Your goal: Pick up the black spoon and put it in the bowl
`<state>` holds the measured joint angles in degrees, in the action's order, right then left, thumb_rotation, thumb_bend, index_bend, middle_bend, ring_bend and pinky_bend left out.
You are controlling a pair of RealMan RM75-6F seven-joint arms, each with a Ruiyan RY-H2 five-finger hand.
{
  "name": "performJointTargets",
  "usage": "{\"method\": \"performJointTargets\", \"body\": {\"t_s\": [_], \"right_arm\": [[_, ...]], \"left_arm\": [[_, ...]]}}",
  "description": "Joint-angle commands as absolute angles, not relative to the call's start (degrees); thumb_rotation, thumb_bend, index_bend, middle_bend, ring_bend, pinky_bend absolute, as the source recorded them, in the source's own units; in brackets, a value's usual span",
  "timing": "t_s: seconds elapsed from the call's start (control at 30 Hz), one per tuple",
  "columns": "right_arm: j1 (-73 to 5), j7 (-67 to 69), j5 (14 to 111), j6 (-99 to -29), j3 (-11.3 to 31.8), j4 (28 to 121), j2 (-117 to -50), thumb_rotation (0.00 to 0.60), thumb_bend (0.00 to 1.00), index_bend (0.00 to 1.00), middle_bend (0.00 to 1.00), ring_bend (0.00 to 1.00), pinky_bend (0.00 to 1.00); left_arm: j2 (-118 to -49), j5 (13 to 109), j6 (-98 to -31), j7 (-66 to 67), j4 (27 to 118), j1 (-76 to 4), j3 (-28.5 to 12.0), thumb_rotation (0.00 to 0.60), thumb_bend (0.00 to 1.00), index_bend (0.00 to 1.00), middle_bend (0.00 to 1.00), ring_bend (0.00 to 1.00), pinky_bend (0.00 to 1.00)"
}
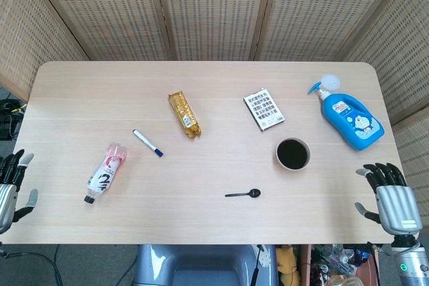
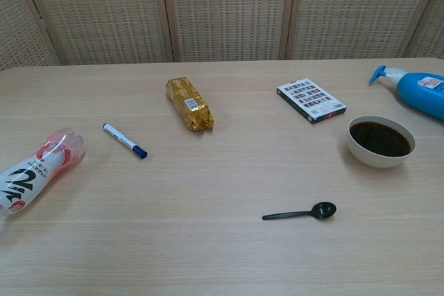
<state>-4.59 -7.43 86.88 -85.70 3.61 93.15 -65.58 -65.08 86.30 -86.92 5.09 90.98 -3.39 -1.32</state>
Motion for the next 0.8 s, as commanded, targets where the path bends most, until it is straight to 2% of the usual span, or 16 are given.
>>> {"method": "performJointTargets", "body": {"t_s": [0.03,0.8], "right_arm": [[-4.48,-7.48,86.89,-85.83,3.57,93.23,-65.54,0.600,0.12,0.32,0.33,0.21,0.19],[-3.78,-6.60,87.81,-86.87,3.14,93.07,-65.19,0.600,0.12,0.32,0.33,0.21,0.19]], "left_arm": [[-65.16,86.36,-86.98,4.89,90.83,-3.29,-1.25,0.600,0.48,0.02,0.03,0.00,0.00],[-64.81,87.60,-88.72,4.31,90.78,-2.37,-1.04,0.600,0.48,0.02,0.03,0.00,0.00]]}}
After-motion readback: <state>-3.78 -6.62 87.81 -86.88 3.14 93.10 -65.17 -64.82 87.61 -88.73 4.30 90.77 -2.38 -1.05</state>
